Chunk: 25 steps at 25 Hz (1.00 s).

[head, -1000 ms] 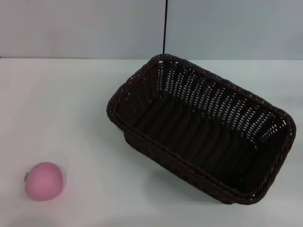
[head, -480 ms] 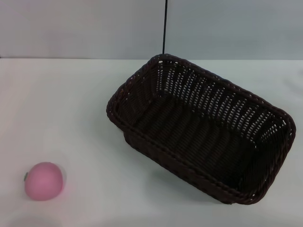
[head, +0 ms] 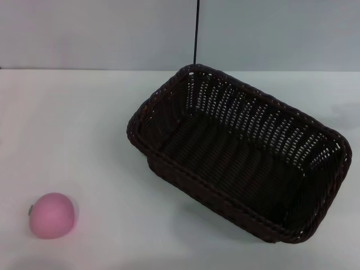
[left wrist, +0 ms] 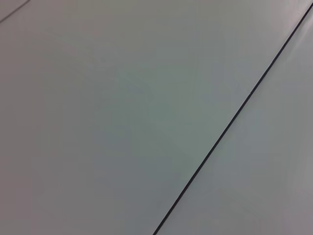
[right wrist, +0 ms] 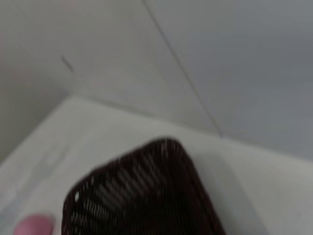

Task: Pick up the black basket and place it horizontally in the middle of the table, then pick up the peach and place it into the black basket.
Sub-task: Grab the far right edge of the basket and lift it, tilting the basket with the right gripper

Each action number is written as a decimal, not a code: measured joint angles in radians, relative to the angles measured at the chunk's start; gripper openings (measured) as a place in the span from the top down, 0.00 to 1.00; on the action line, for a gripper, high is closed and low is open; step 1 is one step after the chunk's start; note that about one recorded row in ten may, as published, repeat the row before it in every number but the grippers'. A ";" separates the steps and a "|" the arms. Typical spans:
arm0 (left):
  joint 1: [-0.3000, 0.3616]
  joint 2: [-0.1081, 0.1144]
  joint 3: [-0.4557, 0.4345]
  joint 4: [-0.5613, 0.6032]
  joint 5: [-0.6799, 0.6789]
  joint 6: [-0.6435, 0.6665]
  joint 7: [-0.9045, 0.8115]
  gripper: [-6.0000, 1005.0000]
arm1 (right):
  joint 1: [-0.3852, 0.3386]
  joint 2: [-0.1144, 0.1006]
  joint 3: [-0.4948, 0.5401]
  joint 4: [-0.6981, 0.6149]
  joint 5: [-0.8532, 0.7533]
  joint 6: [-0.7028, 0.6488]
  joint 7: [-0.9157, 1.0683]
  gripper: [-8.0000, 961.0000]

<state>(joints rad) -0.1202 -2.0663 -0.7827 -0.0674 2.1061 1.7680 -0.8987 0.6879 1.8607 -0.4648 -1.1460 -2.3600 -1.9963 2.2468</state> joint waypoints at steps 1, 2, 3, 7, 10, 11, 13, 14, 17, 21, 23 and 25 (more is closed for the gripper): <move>0.000 0.000 0.003 0.000 0.000 -0.001 0.000 0.19 | 0.015 -0.002 -0.022 -0.001 -0.024 -0.004 0.008 0.14; 0.000 -0.001 0.006 0.000 0.000 -0.002 0.000 0.19 | 0.028 -0.004 -0.043 -0.001 -0.047 -0.007 0.014 0.14; 0.000 -0.001 0.008 0.000 0.000 -0.003 0.001 0.19 | 0.041 -0.005 -0.071 -0.001 -0.073 -0.007 0.016 0.14; 0.000 -0.001 0.011 -0.003 0.000 -0.013 0.001 0.19 | 0.081 -0.004 -0.169 -0.002 -0.174 0.005 0.018 0.14; -0.002 -0.001 0.013 -0.006 0.000 -0.019 0.002 0.19 | 0.095 0.002 -0.232 0.003 -0.201 0.020 0.020 0.14; -0.002 -0.001 0.013 -0.007 0.000 -0.021 0.002 0.20 | 0.096 0.004 -0.251 0.004 -0.204 0.028 0.022 0.14; -0.003 -0.001 0.017 -0.009 0.000 -0.027 0.003 0.20 | 0.094 0.008 -0.274 0.006 -0.208 0.041 0.024 0.14; -0.004 -0.001 0.018 -0.009 0.000 -0.028 0.003 0.20 | 0.093 0.010 -0.280 0.010 -0.210 0.047 0.025 0.14; -0.005 -0.001 0.019 -0.009 0.000 -0.028 0.002 0.20 | 0.091 0.020 -0.294 0.030 -0.231 0.070 0.026 0.14; -0.009 -0.002 0.019 -0.011 0.000 -0.030 0.001 0.20 | 0.089 0.037 -0.308 0.048 -0.258 0.098 0.025 0.14; -0.012 -0.002 0.019 -0.011 0.000 -0.030 0.001 0.20 | 0.088 0.042 -0.314 0.063 -0.263 0.112 0.024 0.14; -0.014 -0.002 0.020 -0.011 0.000 -0.031 0.001 0.20 | 0.087 0.046 -0.317 0.082 -0.264 0.125 0.023 0.14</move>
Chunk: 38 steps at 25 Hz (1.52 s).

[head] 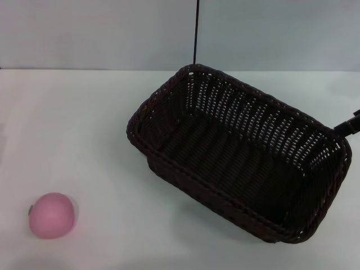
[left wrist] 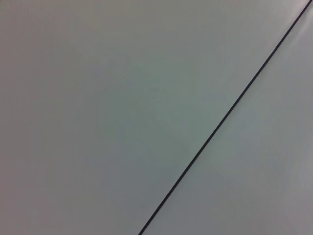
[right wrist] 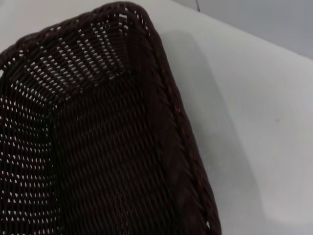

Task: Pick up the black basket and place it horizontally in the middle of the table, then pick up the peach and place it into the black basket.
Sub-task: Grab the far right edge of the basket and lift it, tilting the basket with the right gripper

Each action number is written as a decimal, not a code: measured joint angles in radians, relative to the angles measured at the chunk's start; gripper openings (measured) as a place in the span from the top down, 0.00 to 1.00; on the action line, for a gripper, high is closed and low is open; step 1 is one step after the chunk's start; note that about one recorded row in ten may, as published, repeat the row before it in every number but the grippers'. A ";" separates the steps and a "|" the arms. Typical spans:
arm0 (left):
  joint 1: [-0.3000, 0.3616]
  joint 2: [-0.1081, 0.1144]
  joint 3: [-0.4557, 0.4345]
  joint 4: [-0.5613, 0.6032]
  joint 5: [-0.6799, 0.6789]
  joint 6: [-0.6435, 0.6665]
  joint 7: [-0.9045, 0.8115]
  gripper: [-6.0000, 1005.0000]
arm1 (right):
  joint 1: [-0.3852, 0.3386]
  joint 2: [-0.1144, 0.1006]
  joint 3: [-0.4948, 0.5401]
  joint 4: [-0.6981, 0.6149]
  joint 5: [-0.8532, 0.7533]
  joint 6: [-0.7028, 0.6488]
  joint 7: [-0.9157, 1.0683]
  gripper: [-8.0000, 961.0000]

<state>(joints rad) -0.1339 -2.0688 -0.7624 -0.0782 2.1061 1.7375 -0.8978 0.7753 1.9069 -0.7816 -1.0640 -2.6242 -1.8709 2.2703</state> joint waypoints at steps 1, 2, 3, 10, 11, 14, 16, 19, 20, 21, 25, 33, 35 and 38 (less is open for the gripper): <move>-0.001 0.000 0.001 0.000 0.000 -0.001 0.000 0.20 | 0.000 0.001 0.000 0.010 0.000 0.007 0.000 0.14; -0.002 0.000 0.002 0.000 0.000 -0.004 0.000 0.20 | 0.000 0.001 0.000 0.024 -0.001 0.017 -0.001 0.14; -0.003 0.000 0.002 0.000 0.000 -0.007 0.000 0.20 | 0.000 0.001 0.000 0.039 -0.001 0.026 -0.001 0.14; -0.006 -0.001 0.016 0.000 0.000 -0.027 0.002 0.20 | 0.003 0.012 -0.019 0.123 -0.002 0.079 -0.010 0.14; -0.007 -0.001 0.016 0.000 0.000 -0.028 0.002 0.20 | 0.004 0.015 -0.023 0.133 -0.002 0.086 -0.012 0.14; -0.010 -0.001 0.016 0.000 0.000 -0.032 0.001 0.20 | 0.009 0.023 -0.031 0.154 -0.002 0.109 -0.015 0.14; -0.011 -0.001 0.016 0.000 0.000 -0.033 0.000 0.20 | 0.010 0.031 -0.037 0.162 -0.002 0.121 -0.016 0.14; -0.012 -0.001 0.021 0.000 0.000 -0.034 0.000 0.20 | 0.012 0.040 -0.040 0.179 -0.002 0.138 -0.016 0.14; -0.012 -0.001 0.025 0.000 0.000 -0.037 -0.001 0.20 | 0.012 0.042 -0.040 0.186 -0.002 0.144 -0.016 0.14; -0.011 0.000 0.026 0.000 0.000 -0.039 -0.002 0.20 | 0.012 0.043 -0.040 0.192 -0.001 0.150 -0.017 0.16; -0.006 -0.001 0.026 0.000 0.000 -0.043 -0.007 0.20 | 0.011 0.050 -0.039 0.202 -0.001 0.164 -0.028 0.25; -0.003 -0.001 0.034 -0.004 0.000 -0.043 -0.008 0.21 | 0.003 0.050 -0.035 0.203 0.006 0.163 -0.044 0.62; -0.003 -0.001 0.039 -0.010 0.000 -0.043 -0.008 0.21 | 0.002 0.050 -0.031 0.207 0.008 0.159 -0.051 0.71; -0.003 -0.002 0.039 -0.011 0.000 -0.045 -0.008 0.21 | -0.004 0.050 -0.026 0.215 0.018 0.155 -0.059 0.76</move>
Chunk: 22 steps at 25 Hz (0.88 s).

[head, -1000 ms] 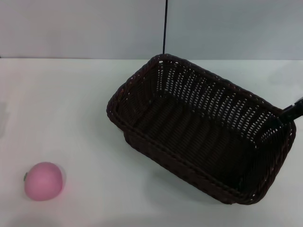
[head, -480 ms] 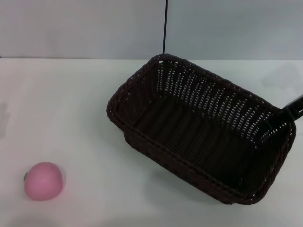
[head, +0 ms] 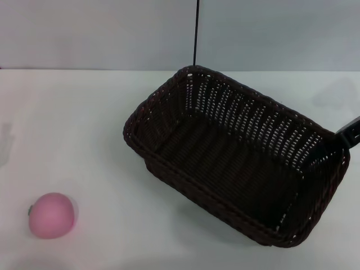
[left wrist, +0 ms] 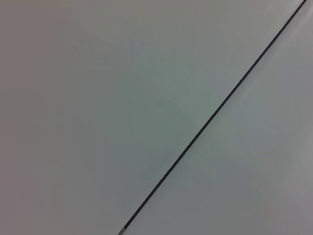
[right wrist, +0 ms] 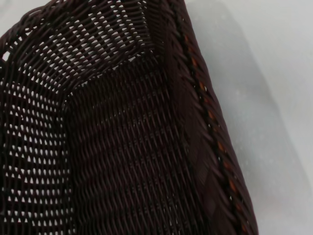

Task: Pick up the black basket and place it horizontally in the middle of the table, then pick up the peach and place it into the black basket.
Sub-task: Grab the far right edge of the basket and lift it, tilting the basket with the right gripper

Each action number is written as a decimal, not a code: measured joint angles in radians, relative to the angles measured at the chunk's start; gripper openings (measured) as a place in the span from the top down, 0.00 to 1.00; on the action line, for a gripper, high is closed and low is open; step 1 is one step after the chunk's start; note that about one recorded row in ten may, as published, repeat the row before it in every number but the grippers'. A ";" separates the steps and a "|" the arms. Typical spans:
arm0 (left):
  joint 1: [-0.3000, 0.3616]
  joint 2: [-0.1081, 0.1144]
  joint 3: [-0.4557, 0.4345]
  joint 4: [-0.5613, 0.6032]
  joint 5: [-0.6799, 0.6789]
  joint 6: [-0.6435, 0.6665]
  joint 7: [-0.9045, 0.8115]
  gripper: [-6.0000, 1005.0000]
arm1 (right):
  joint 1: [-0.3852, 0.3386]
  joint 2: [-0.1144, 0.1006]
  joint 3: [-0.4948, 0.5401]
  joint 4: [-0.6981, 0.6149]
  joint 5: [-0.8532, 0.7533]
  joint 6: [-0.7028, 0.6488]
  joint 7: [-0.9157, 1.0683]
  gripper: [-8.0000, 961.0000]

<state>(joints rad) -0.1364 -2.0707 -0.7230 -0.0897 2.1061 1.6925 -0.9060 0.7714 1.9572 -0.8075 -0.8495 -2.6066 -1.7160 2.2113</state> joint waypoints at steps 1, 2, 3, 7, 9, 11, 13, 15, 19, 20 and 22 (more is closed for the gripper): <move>0.000 0.000 0.000 0.000 0.000 0.000 0.000 0.21 | -0.006 0.000 0.001 0.000 0.012 0.000 -0.003 0.77; 0.000 0.000 0.000 0.000 0.000 0.000 0.000 0.21 | -0.011 -0.001 0.002 0.000 0.028 -0.002 -0.006 0.77; 0.000 0.000 0.000 0.000 0.000 0.000 0.000 0.21 | -0.020 -0.004 0.002 0.000 0.055 -0.004 -0.011 0.78; -0.002 0.000 0.001 -0.001 0.000 -0.001 -0.001 0.21 | -0.058 -0.030 0.006 0.001 0.176 -0.009 -0.028 0.81; -0.003 0.000 0.001 -0.001 0.000 -0.001 -0.002 0.21 | -0.076 -0.046 0.011 0.010 0.239 -0.010 -0.038 0.82; -0.005 0.001 0.001 -0.001 0.000 -0.001 -0.002 0.21 | -0.093 -0.063 0.015 0.026 0.302 -0.013 -0.052 0.82; -0.008 0.001 0.001 -0.001 0.000 -0.001 -0.002 0.21 | -0.103 -0.076 0.031 0.052 0.356 -0.016 -0.076 0.81; -0.011 0.001 0.001 -0.002 0.000 -0.001 -0.002 0.21 | -0.107 -0.084 0.056 0.082 0.396 -0.019 -0.109 0.81; -0.019 0.002 0.001 -0.002 0.000 -0.001 -0.002 0.21 | -0.108 -0.091 0.117 0.135 0.437 -0.021 -0.181 0.81; -0.021 0.002 0.000 -0.002 0.000 -0.001 -0.002 0.21 | -0.108 -0.092 0.125 0.141 0.445 -0.022 -0.194 0.81; -0.023 0.003 0.000 -0.002 0.000 -0.001 -0.002 0.21 | -0.108 -0.094 0.132 0.146 0.461 -0.028 -0.221 0.80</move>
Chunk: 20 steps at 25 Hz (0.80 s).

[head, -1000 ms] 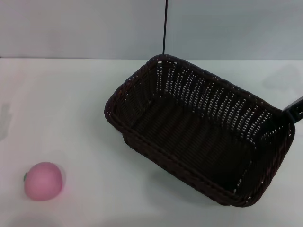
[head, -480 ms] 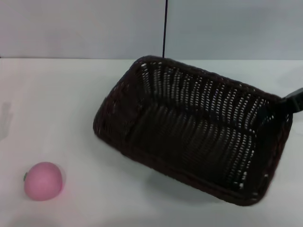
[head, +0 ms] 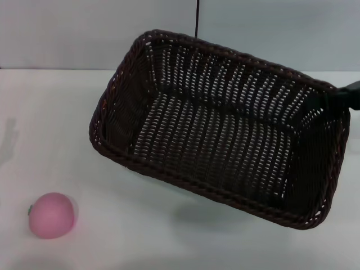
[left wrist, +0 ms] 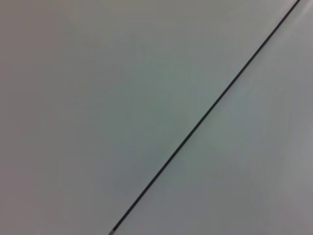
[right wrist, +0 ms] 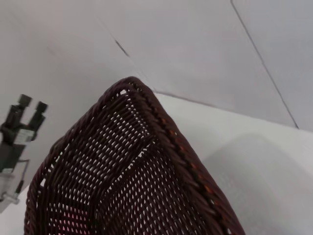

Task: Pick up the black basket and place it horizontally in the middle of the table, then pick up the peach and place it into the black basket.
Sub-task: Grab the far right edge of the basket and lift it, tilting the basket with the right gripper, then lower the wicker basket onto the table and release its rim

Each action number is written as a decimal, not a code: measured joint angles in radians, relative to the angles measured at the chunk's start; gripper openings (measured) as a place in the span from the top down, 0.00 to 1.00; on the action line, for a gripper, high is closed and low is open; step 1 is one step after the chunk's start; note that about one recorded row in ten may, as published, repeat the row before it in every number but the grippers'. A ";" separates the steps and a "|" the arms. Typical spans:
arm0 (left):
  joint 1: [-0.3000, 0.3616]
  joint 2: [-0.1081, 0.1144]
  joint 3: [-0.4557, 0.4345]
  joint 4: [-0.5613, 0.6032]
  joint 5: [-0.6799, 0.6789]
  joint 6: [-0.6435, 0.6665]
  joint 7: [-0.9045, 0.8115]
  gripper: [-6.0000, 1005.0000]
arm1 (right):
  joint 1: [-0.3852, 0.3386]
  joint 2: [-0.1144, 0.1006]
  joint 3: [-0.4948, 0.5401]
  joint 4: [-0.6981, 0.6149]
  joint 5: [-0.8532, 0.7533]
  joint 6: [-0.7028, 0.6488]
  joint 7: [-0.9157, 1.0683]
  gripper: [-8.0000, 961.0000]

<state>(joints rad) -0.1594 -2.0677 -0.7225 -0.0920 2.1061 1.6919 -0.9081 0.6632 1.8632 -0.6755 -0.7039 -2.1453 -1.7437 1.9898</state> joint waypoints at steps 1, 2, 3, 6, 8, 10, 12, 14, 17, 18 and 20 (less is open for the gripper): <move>-0.001 0.000 0.000 0.000 0.000 0.000 0.000 0.21 | 0.000 -0.001 0.003 0.000 0.005 -0.005 -0.018 0.80; -0.003 0.000 0.000 0.000 0.000 0.000 0.000 0.21 | 0.004 -0.006 0.005 -0.003 0.011 -0.022 -0.059 0.80; -0.003 0.000 0.000 0.000 0.000 0.000 0.000 0.21 | 0.004 -0.006 0.005 -0.003 0.011 -0.022 -0.059 0.80; -0.008 0.000 0.000 0.000 0.000 0.000 0.000 0.21 | 0.015 -0.016 0.006 -0.007 0.011 -0.055 -0.143 0.80; -0.009 0.000 0.000 0.000 0.000 0.000 0.000 0.22 | 0.022 -0.019 0.007 -0.013 0.011 -0.071 -0.203 0.80; -0.009 0.000 0.000 0.000 0.000 0.000 0.000 0.22 | 0.029 -0.019 0.004 -0.020 0.010 -0.064 -0.228 0.79; -0.009 0.000 0.000 0.000 0.000 0.000 0.000 0.22 | 0.037 -0.020 -0.001 -0.021 0.006 -0.047 -0.250 0.79; -0.010 -0.002 0.000 0.000 0.000 -0.002 0.000 0.22 | 0.044 -0.020 -0.006 -0.019 0.002 -0.031 -0.276 0.79; -0.012 -0.003 0.019 0.000 0.000 -0.004 0.001 0.22 | 0.060 -0.019 -0.025 0.000 -0.008 -0.003 -0.311 0.79; -0.013 -0.003 0.030 -0.001 0.000 -0.004 0.001 0.22 | 0.067 -0.018 -0.034 0.008 -0.009 0.005 -0.320 0.79; -0.013 -0.003 0.043 -0.010 0.000 -0.005 0.002 0.22 | 0.076 -0.013 -0.056 0.018 -0.009 0.014 -0.331 0.78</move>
<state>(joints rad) -0.1726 -2.0709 -0.6790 -0.1019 2.1061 1.6873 -0.9065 0.7393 1.8505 -0.7319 -0.6860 -2.1546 -1.7292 1.6589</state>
